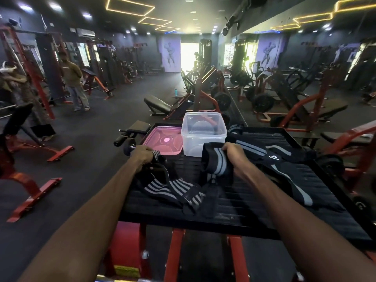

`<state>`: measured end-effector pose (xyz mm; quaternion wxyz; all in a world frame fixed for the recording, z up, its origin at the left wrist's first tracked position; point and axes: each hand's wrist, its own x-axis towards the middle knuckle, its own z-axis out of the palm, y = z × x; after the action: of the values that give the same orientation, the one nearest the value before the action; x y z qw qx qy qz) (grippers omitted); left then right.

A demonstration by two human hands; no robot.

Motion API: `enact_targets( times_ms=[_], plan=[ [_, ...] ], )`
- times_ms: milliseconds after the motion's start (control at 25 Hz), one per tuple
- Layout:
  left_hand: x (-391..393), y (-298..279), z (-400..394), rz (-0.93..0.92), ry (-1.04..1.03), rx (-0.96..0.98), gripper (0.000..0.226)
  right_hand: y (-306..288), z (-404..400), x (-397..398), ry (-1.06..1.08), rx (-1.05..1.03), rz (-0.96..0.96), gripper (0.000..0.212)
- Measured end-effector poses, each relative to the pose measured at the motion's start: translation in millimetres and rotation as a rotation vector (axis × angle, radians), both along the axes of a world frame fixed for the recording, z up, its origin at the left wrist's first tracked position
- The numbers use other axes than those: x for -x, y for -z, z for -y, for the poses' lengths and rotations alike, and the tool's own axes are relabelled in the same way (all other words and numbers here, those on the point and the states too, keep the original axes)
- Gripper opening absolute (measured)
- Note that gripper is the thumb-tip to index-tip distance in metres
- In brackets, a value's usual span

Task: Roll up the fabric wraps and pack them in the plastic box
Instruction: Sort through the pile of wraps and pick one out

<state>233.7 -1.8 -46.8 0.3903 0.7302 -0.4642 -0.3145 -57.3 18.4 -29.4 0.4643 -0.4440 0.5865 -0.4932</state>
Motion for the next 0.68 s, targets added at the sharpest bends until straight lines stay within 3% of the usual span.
enact_targets(
  times_ms=[120,280,360,480,560,680],
  plan=[
    [6,-1,1,0.256,0.011,-0.050,0.024,-6,1,21,-0.066,-0.010,-0.134,0.006],
    [14,-11,0,0.455,0.090,-0.081,0.029,-8,2,35,-0.163,0.085,-0.340,0.009],
    [22,-14,-6,0.612,0.137,-0.089,0.044,-9,4,37,-0.214,0.156,-0.408,0.010],
    [48,-8,-28,0.866,0.095,0.053,0.058,-13,13,37,-0.284,0.229,-0.302,0.018],
    [68,7,-42,0.887,0.136,0.154,0.052,-14,20,35,-0.325,0.260,-0.333,0.022],
    [88,33,-58,0.798,0.307,-0.048,0.064,-6,23,31,-0.393,0.270,-0.690,0.024]
  ],
)
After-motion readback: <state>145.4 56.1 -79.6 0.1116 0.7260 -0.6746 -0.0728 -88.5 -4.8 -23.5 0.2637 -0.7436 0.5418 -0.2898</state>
